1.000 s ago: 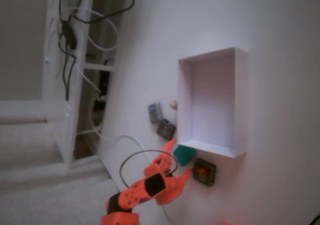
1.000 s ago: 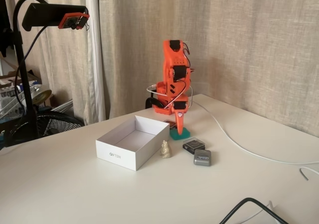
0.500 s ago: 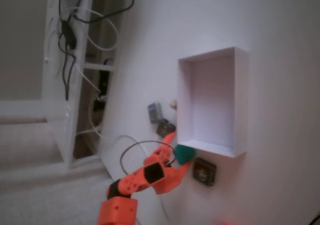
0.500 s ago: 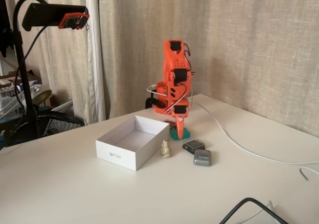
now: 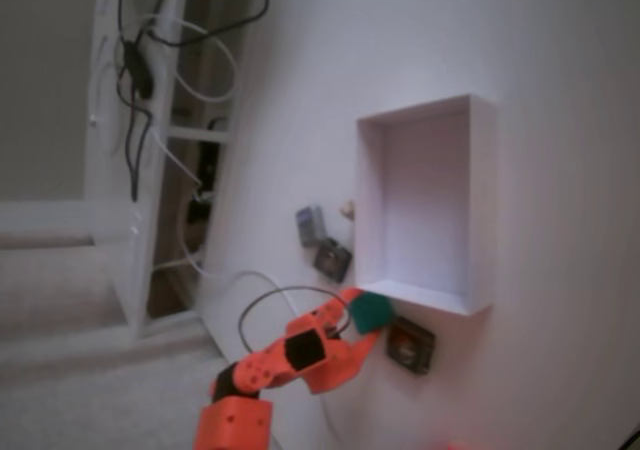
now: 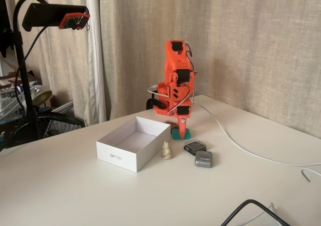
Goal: Grasp the green cube and put it in the bin.
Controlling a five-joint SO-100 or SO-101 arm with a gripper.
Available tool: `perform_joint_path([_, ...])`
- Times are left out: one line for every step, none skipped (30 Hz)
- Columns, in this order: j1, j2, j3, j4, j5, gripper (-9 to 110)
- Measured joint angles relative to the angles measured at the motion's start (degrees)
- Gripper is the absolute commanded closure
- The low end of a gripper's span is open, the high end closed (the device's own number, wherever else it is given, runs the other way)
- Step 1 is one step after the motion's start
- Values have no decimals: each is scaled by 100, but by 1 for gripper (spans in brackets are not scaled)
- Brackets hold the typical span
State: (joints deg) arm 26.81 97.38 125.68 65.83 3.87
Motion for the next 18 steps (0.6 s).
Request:
perform_joint_path([0, 35, 0, 62, 0, 85])
perform_joint_path([0, 88, 0, 114, 0, 85])
perform_joint_path([-9, 97, 0, 149, 0, 85])
perform_joint_path([-26, 114, 0, 185, -9, 85])
perform_joint_path([-44, 132, 0, 211, -9, 85])
perform_joint_path([-44, 132, 0, 246, -9, 85])
perform_joint_path([-44, 132, 0, 281, -9, 85])
perform_joint_path([-53, 132, 0, 334, -9, 85])
perform_joint_path([-53, 141, -9, 369, -9, 85])
perform_joint_path([-62, 158, 18, 369, -9, 85])
perform_joint_path([-62, 167, 35, 343, -18, 85])
perform_joint_path([-62, 185, 70, 290, -18, 85])
perform_joint_path([-62, 202, 114, 229, -18, 85])
perform_joint_path([-62, 246, 167, 97, -18, 85])
perform_joint_path([-53, 255, 229, 0, -18, 85])
perform_joint_path([-44, 264, 272, -35, -18, 85])
perform_joint_path([-26, 264, 281, -26, -35, 85])
perform_joint_path([0, 264, 290, -35, -53, 85])
